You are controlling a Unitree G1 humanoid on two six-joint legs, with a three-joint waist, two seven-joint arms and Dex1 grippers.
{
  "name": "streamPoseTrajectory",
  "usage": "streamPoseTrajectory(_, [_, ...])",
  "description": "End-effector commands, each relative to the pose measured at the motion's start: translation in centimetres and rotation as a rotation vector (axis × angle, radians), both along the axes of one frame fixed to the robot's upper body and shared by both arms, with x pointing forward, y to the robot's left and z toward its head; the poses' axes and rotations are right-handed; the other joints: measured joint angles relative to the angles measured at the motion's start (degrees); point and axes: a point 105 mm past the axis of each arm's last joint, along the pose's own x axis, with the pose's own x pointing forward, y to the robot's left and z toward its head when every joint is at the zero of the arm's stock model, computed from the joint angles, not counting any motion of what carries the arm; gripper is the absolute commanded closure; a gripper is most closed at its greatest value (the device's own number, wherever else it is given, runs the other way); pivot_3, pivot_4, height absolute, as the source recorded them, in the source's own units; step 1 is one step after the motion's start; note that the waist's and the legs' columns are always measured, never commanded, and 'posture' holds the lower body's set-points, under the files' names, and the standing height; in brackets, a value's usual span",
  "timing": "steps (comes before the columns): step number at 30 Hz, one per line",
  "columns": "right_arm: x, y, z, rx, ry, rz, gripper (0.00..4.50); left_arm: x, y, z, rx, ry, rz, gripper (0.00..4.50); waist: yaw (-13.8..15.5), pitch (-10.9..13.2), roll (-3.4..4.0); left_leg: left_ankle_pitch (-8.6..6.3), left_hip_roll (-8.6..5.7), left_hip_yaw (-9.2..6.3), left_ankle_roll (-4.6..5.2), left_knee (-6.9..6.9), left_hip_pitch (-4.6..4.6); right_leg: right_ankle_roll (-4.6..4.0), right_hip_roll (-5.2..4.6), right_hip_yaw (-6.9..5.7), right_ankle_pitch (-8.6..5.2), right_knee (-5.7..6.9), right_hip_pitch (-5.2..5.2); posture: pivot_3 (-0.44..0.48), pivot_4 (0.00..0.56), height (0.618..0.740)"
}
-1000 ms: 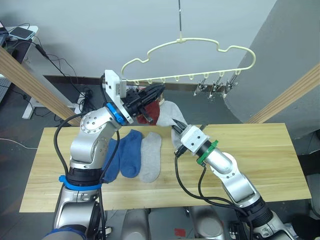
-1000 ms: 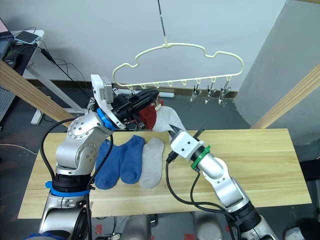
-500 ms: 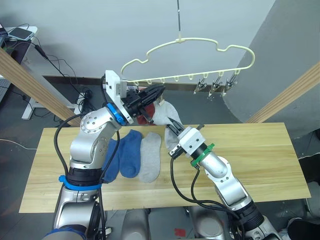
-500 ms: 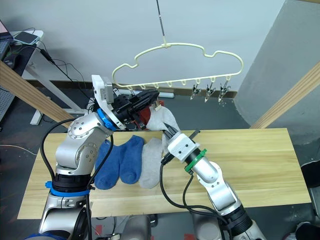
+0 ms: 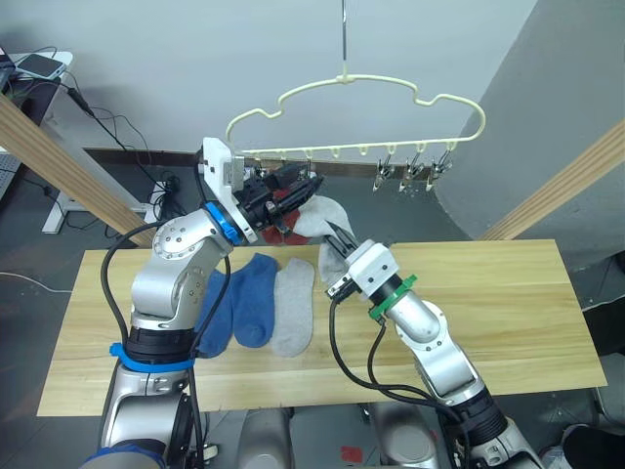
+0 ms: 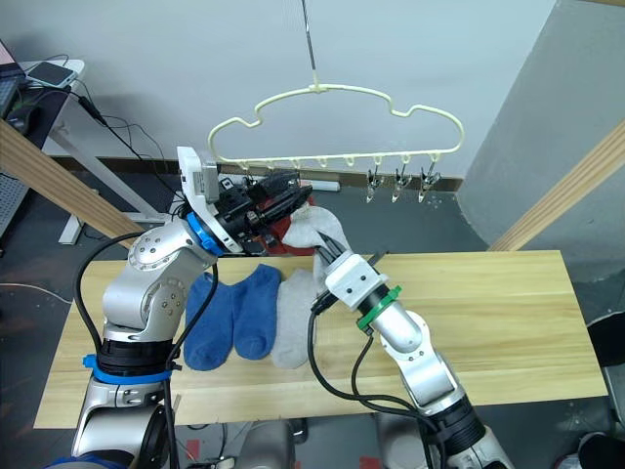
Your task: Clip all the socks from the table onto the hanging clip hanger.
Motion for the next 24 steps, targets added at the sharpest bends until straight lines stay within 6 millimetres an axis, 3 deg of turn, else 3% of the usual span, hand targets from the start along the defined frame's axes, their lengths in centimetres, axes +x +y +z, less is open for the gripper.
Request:
streamPoseTrajectory(1, [-0.4,0.4,1.2,0.032,-0.049,0.017,4.50,-0.7,0.2,1.2,-0.014,-0.038,-0.016,1.69,0.00,0.00,0.00,0.00,0.00,0.00,0.00,0.00,0.00,0.00,0.00,0.00,0.00,0.00,0.00,-0.249,0.338,0.732])
streamPoseTrajectory(3, [-0.3,0.6,1.3,0.033,-0.050,0.021,4.50,-0.7,0.3,1.2,-0.013,-0.034,-0.016,1.10,0.00,0.00,0.00,0.00,0.00,0.00,0.00,0.00,0.00,0.00,0.00,0.00,0.00,0.01,0.00,-0.245,0.338,0.732])
streamPoseTrajectory(22, [-0.1,1.0,0.5,-0.012,-0.022,0.044,4.50,-2.6,2.6,-0.3,0.086,0.033,-0.005,1.10,0.05,0.00,0.00,0.00,0.05,-0.05,0.00,-0.01,0.00,0.00,-0.03,-0.02,0.00,0.02,-0.01,-0.224,0.331,0.732])
streamPoseTrajectory(24, [0.0,1.1,0.2,-0.025,-0.004,0.054,3.96,-2.6,2.6,-0.3,0.090,0.032,-0.001,1.04,0.04,0.00,0.00,0.00,0.04,-0.04,0.00,-0.01,0.00,0.00,-0.03,-0.02,0.00,0.02,-0.01,-0.224,0.331,0.732])
